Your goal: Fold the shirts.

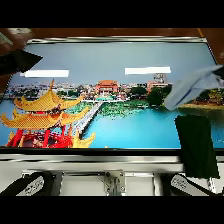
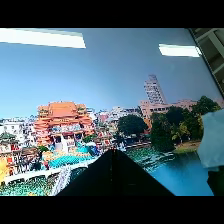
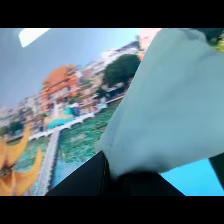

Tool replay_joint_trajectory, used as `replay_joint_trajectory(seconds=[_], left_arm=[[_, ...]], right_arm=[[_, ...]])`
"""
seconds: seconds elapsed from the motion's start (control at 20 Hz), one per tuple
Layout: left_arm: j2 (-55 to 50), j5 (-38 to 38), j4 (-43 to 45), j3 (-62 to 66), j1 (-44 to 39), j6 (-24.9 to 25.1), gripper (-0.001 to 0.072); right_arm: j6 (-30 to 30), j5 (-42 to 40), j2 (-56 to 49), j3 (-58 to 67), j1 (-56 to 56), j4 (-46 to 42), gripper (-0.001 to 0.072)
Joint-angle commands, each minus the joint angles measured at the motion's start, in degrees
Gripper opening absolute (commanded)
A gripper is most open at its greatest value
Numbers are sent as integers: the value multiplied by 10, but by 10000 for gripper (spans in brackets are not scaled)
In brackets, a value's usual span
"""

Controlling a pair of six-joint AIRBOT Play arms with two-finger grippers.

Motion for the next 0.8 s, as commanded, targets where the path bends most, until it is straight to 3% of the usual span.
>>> replay_joint_trajectory(seconds=[0.0,0.3,0.4,0.5,0.75], left_arm=[[0,-4,0,0,0,0,43],[0,-15,0,0,0,0,43],[0,-15,0,0,0,2,43],[0,-15,0,0,0,2,43],[0,-15,0,0,0,2,43]], right_arm=[[15,67,5,12,-83,-114,57],[15,162,5,11,-112,-284,58],[45,163,6,7,-112,-334,58],[78,163,6,3,-112,-338,58],[89,163,30,-109,-111,-305,58]])
